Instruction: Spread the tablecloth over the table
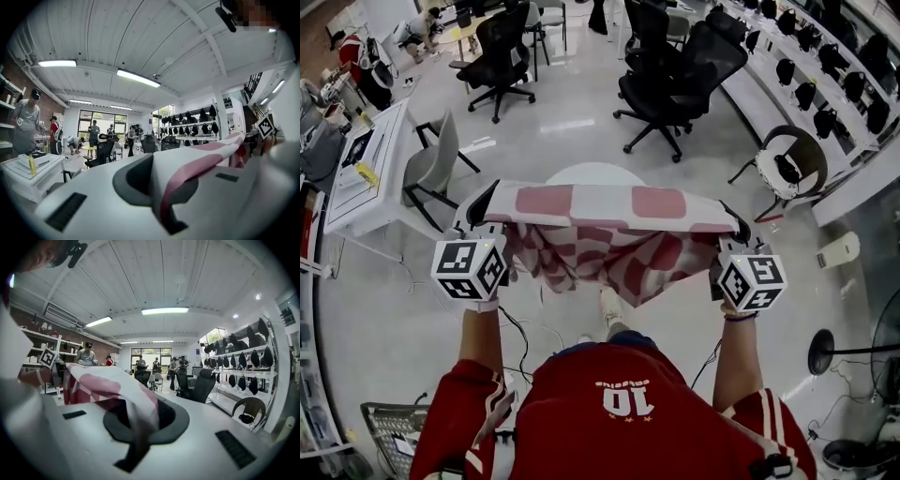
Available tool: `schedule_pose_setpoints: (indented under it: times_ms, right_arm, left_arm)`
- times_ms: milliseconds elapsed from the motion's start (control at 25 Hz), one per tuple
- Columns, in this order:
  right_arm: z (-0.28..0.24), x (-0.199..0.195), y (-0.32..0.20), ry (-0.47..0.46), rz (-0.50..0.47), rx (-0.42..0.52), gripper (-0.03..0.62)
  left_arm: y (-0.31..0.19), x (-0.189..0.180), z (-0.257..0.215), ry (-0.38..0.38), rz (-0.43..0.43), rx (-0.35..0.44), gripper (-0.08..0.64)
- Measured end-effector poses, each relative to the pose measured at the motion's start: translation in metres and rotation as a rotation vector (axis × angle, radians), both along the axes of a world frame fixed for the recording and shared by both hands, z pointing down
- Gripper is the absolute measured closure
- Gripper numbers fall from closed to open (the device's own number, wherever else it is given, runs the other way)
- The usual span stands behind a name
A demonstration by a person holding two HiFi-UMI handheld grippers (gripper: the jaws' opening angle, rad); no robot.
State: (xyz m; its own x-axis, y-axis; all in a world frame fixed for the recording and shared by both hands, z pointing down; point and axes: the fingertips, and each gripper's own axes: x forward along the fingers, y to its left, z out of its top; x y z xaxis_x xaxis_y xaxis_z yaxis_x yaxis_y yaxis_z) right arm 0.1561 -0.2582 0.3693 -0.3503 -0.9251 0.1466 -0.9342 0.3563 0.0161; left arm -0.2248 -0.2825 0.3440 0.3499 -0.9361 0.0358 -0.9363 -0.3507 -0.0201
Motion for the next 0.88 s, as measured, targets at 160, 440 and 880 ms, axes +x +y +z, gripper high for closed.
schedule_pose_setpoints:
  times_ms: [160,440,880]
  right_arm:
    - [-0.002,0.002,-0.043,-0.014,-0.013,0.010,0.577]
    - [-0.009,0.001,-0.144,-0.017,-0.052,0.024,0.577]
    - [-0.045,0.033,-0.285,-0.030,-0.068,0.100,0.577]
  left_arm:
    - [-0.036,0.002,-0.006,-0.013,-0.013,0.009,0.551]
    - [-0.125,0.002,-0.022,-0.017,-0.050,0.034,0.551]
    - [-0.262,0.034,-0.072,-0.070,-0.070,0.118,0.551]
